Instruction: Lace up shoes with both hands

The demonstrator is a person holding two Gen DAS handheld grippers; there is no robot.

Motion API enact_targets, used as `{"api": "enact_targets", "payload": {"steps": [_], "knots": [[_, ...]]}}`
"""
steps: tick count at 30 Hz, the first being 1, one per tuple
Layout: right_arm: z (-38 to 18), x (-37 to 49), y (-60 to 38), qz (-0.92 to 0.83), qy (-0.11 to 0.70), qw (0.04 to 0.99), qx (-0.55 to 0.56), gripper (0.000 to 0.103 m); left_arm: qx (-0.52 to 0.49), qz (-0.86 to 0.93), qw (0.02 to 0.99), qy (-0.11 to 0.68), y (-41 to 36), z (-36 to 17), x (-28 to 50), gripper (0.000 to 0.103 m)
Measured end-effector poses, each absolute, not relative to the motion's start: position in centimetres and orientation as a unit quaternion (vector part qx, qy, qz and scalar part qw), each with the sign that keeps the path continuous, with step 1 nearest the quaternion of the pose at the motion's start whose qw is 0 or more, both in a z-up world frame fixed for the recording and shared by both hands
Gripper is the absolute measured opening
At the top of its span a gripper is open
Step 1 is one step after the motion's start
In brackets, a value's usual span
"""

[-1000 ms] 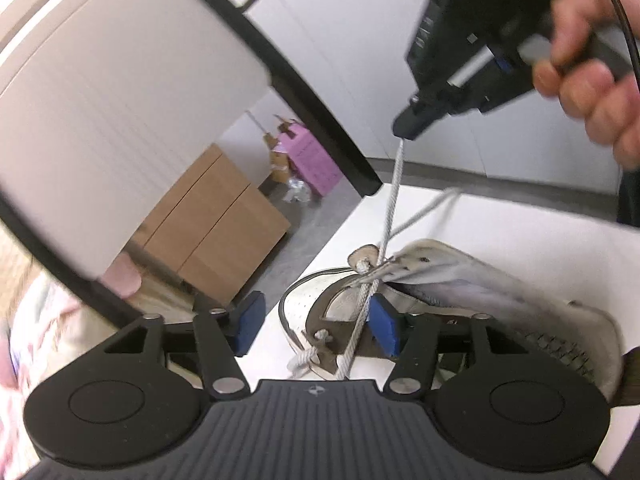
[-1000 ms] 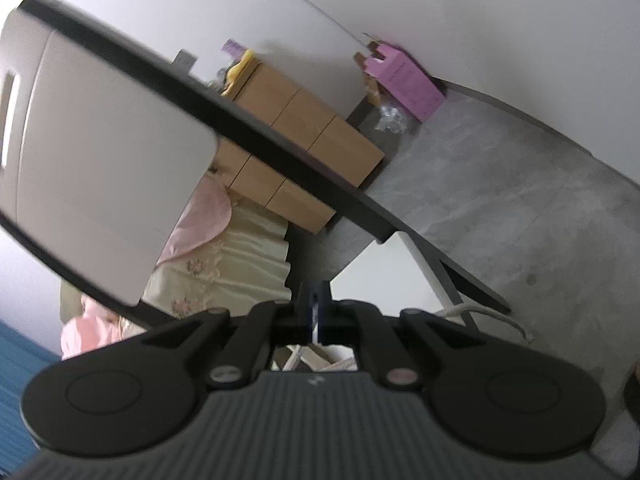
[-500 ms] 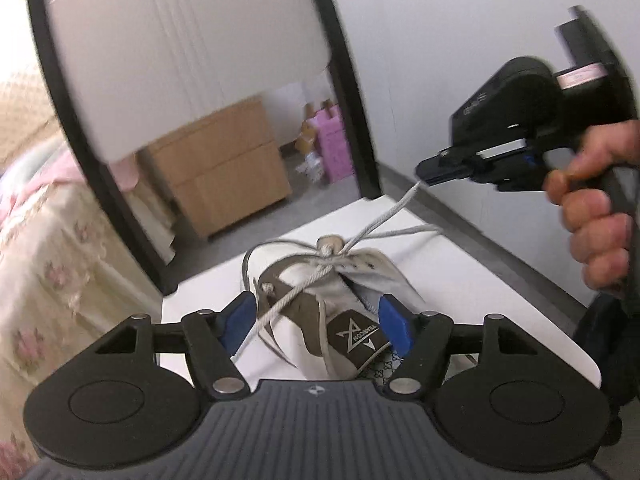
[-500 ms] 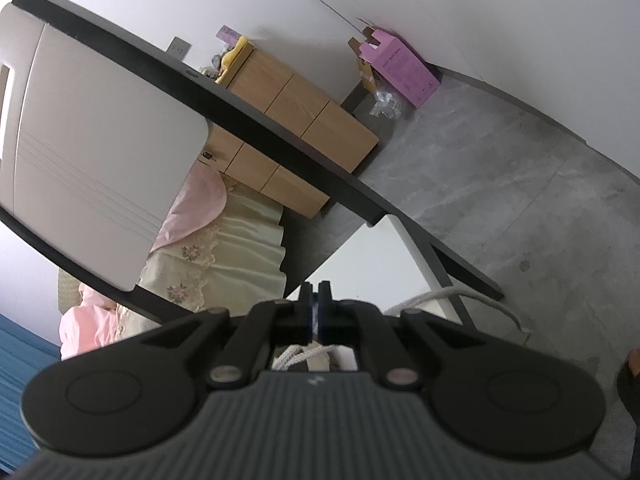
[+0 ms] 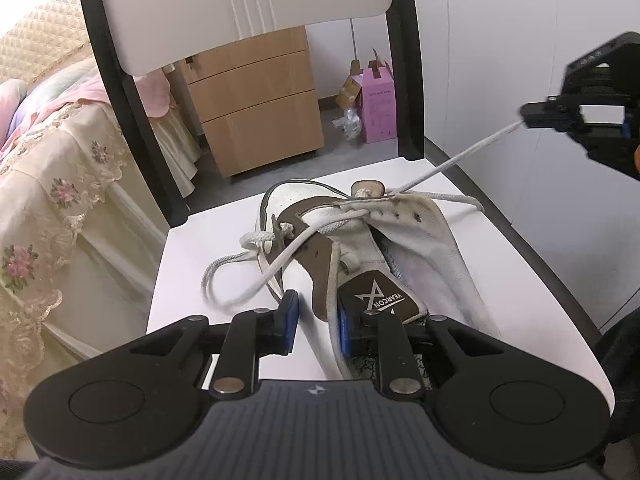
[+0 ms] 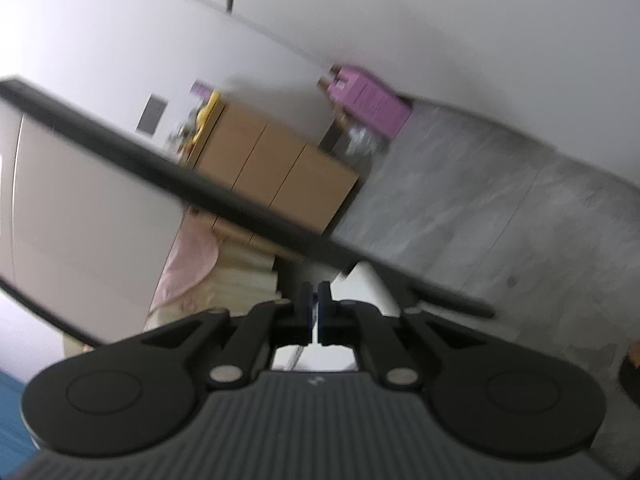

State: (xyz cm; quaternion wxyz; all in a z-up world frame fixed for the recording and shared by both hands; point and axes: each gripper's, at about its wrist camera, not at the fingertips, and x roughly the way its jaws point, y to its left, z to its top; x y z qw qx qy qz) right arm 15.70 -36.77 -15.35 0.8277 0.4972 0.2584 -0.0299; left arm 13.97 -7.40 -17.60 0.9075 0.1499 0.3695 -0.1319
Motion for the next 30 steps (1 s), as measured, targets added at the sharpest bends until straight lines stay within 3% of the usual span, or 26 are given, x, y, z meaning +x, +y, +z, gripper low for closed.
{"api": "enact_targets", "payload": {"steps": [10,17,18,21,25,30], "knots": [[-15.7,12.7,-42.2,-0.124,0.224,0.832,0.492,0.003,0.128,-0.135,0.909,0.373,-6.6,-17.5,14.5,0.026],[-15.8,12.7,-41.3,-0.125,0.254,0.846,0.451,0.007,0.114,-0.139,0.921,0.344,-6.8,-16.8,14.6,0.025],[-15.6,12.6,-41.0,-0.123,0.251,0.849,0.448,0.01,0.109,-0.14,0.923,0.34,-6.9,-16.8,14.7,0.025],[-14.7,12.8,-39.8,-0.097,0.251,0.853,0.447,0.034,0.097,-0.139,0.924,0.342,-7.3,-17.0,15.5,0.025],[-14.8,12.7,-35.9,-0.006,0.303,0.819,0.488,0.034,0.082,-0.132,0.925,0.346,-7.7,-17.1,16.4,0.023],[-16.8,12.7,-31.6,0.046,0.367,0.761,0.533,0.034,0.076,-0.131,0.927,0.342,-7.3,-16.8,16.1,0.012]]}}
